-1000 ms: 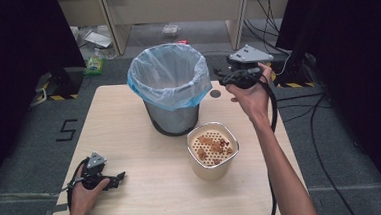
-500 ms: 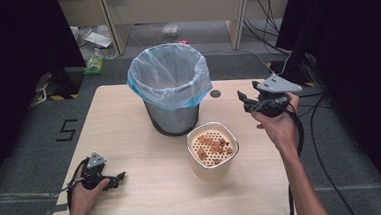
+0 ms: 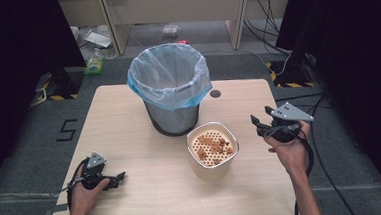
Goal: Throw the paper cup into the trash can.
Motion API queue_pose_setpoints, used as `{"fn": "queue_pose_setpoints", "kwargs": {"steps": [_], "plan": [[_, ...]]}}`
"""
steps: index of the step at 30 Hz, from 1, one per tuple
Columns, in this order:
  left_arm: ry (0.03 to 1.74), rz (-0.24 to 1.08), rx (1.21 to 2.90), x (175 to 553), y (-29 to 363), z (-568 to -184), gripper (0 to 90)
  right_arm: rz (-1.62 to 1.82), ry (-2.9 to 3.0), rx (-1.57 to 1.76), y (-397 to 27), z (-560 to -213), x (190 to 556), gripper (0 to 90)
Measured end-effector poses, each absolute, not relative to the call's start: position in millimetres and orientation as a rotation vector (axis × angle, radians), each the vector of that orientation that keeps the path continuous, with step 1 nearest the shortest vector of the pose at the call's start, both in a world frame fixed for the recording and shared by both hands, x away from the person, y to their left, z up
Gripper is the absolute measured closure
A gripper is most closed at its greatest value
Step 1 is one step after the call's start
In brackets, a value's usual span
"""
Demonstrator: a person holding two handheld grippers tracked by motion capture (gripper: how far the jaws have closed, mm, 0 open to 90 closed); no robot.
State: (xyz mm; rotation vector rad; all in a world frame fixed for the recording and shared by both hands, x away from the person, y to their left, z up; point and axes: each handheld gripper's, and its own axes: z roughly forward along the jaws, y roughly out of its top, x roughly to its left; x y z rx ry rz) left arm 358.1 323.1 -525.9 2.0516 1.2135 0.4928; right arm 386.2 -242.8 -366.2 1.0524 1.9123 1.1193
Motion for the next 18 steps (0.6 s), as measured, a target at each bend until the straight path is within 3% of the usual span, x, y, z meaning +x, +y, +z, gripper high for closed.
{"fn": "queue_pose_setpoints", "kwargs": {"steps": [18], "plan": [[1.209, 0.493, 2.054, 357, 323, -526, 0.0, 1.054, 2.017, 1.189, -248, -447, 367, 39.5]]}}
